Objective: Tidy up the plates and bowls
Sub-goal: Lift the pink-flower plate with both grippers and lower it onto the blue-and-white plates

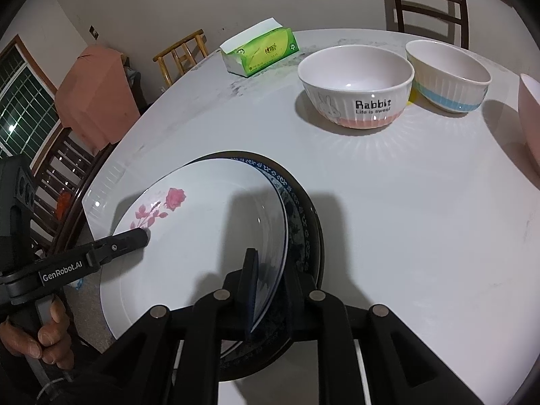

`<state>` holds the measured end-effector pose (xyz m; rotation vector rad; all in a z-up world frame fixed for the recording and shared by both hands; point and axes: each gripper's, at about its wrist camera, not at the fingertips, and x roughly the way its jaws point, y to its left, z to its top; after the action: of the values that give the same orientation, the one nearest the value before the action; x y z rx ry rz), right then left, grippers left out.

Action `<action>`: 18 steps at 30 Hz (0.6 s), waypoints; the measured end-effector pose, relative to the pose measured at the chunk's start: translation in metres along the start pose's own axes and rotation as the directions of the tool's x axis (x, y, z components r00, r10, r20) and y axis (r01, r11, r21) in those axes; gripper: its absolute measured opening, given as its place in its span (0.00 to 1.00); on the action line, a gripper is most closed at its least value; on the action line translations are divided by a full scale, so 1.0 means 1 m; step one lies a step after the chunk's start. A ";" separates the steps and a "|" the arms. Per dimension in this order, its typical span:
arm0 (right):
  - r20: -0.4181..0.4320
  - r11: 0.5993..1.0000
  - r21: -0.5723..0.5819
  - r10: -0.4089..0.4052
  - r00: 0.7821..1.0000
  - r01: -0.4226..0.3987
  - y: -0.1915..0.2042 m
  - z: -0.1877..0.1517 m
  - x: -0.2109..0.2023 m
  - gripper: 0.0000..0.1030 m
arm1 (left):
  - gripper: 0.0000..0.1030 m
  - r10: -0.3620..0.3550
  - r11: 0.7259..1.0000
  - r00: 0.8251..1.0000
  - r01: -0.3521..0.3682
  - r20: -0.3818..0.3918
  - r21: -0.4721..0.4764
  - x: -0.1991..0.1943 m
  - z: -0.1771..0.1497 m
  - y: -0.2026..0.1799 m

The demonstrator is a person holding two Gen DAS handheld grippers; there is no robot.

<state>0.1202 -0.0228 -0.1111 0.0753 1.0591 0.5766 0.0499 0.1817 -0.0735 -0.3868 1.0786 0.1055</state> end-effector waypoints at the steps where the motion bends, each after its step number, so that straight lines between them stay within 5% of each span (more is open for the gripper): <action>1: -0.005 1.000 -0.003 -0.005 1.000 0.005 0.001 0.000 0.000 0.16 | 0.16 0.001 1.000 1.000 -0.001 -0.001 0.001 0.000 0.000 0.000; 18: 0.003 0.995 -0.022 -0.101 0.995 0.101 0.014 -0.001 -0.001 0.20 | 0.33 0.055 0.998 0.998 -0.055 0.023 0.006 0.002 -0.004 -0.016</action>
<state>0.1132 -0.0111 -0.1062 0.0026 1.0480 0.4968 0.0522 0.1649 -0.0725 -0.3495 1.0674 0.1552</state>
